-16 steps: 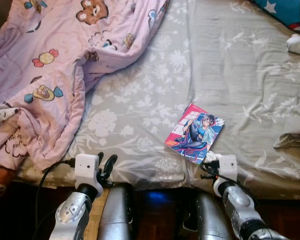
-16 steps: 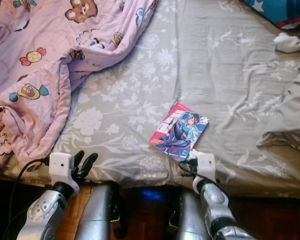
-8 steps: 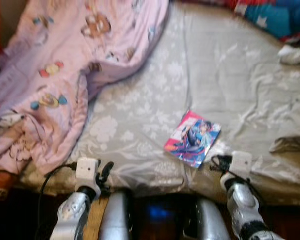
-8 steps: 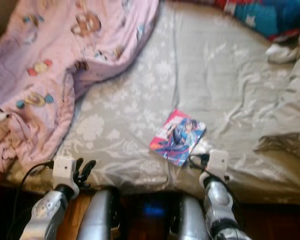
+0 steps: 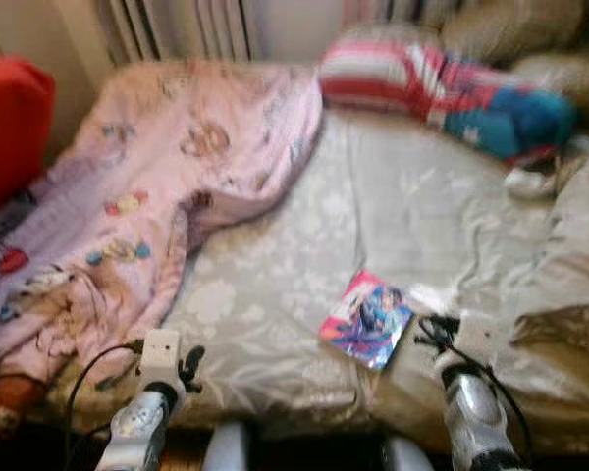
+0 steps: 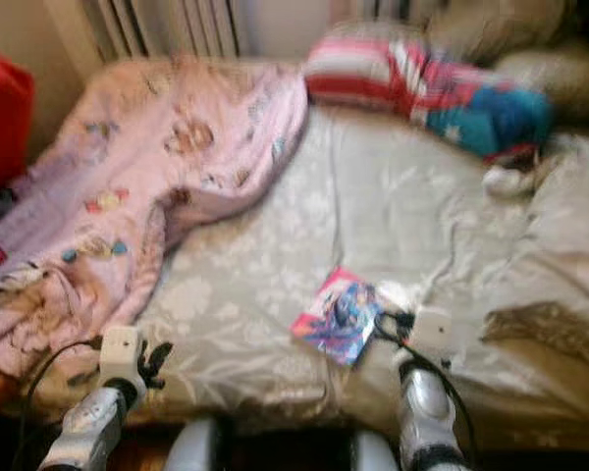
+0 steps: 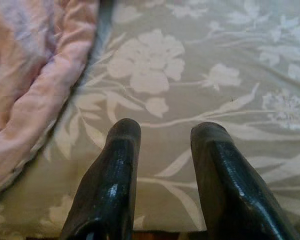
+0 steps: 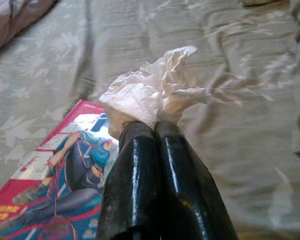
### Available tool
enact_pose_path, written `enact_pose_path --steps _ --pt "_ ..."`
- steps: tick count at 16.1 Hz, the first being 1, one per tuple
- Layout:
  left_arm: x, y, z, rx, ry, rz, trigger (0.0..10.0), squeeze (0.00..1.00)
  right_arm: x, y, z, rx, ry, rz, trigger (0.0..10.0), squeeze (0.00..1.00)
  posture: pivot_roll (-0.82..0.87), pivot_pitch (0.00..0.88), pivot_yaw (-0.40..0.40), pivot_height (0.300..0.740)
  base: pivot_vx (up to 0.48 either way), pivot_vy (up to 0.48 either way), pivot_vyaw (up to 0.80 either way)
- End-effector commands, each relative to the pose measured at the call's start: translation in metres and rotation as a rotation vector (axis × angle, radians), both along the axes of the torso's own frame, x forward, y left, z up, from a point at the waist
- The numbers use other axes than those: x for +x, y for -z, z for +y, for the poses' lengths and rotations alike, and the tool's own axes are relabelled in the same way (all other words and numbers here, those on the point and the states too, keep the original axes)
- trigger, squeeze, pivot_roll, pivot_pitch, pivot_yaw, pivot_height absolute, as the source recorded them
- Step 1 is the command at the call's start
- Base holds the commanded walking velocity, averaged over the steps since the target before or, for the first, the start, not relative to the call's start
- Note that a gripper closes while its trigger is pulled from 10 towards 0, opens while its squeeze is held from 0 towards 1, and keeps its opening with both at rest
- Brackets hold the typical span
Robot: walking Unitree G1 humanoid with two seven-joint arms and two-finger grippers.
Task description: Clean up the room
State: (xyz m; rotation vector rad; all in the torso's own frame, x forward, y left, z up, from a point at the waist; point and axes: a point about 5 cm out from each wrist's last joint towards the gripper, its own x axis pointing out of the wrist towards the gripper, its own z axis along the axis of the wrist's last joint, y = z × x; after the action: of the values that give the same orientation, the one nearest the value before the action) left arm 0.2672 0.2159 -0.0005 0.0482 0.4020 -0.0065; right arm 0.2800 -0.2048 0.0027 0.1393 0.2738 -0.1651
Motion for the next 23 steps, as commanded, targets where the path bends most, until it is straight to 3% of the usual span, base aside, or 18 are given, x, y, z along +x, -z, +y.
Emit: enact_pose_path --steps 1,4,10,17,23 --pt "-0.009 0.011 0.005 0.026 -0.005 0.058 10.0 0.0 -0.01 0.01 -0.004 0.007 0.025 0.053 10.0 0.0 0.08 0.0 0.012 0.632 0.0 0.0 0.0" --pt "-0.014 0.021 0.005 0.019 -0.029 0.103 10.0 0.0 -0.027 0.025 -0.015 0.009 0.086 0.145 10.0 0.0 0.08 0.0 0.008 0.661 0.0 0.0 0.0" --pt "-0.019 0.03 0.003 0.021 -0.04 0.17 10.0 0.0 -0.05 0.046 -0.016 0.0 0.085 0.292 10.0 0.0 0.08 0.0 0.006 0.74 0.0 0.0 0.0" --pt "-0.024 0.039 -0.003 0.022 -0.039 0.24 10.0 0.0 -0.064 0.058 -0.014 0.005 0.095 0.379 10.0 0.0 0.07 0.0 0.004 0.74 0.0 0.0 0.0" --pt "-0.048 0.058 -0.007 0.018 -0.048 0.37 10.0 0.0 -0.084 0.073 -0.008 0.013 0.074 0.5 10.0 0.0 0.07 0.0 0.012 0.74 0.0 0.0 0.0"
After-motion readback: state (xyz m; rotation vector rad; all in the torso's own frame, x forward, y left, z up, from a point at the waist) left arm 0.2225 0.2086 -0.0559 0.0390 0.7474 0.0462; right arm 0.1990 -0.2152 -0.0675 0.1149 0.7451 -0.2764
